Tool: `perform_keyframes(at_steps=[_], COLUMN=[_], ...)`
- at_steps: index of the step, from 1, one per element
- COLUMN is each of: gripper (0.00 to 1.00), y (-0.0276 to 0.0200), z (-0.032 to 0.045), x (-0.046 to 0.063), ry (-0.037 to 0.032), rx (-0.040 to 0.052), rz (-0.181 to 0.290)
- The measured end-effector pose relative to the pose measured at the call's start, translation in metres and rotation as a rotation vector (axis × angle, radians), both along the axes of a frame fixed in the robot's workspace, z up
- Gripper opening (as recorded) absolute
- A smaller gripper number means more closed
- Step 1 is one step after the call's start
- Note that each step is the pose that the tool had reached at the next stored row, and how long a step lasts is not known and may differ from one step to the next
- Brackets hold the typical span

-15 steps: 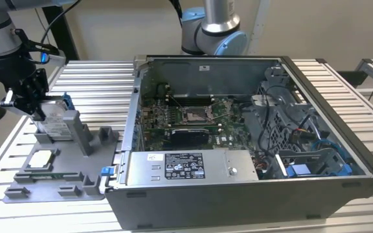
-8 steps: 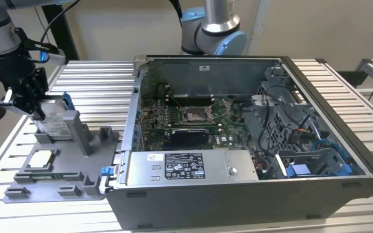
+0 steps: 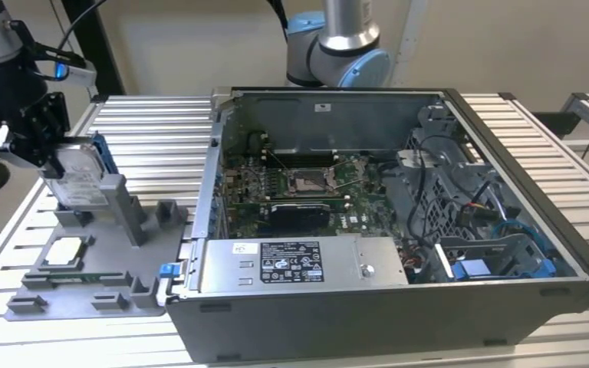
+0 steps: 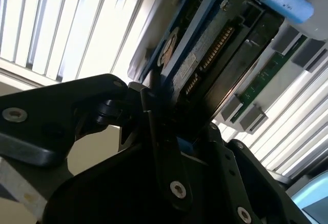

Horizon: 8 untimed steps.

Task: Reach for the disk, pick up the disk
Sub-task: 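Pick up the disk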

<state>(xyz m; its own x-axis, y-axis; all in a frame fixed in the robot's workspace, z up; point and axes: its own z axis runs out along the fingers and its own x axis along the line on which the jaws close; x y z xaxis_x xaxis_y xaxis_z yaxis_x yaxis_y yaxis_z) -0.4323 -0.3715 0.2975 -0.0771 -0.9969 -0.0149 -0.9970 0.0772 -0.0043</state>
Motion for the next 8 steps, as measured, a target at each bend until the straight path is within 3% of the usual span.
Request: perform_keyframes(at_steps=[8], gripper=[0.0], y=[0.0], z=[0.0173], x=[0.0], ry=[-0.0001], rx=[-0.0012], rz=[0.0])
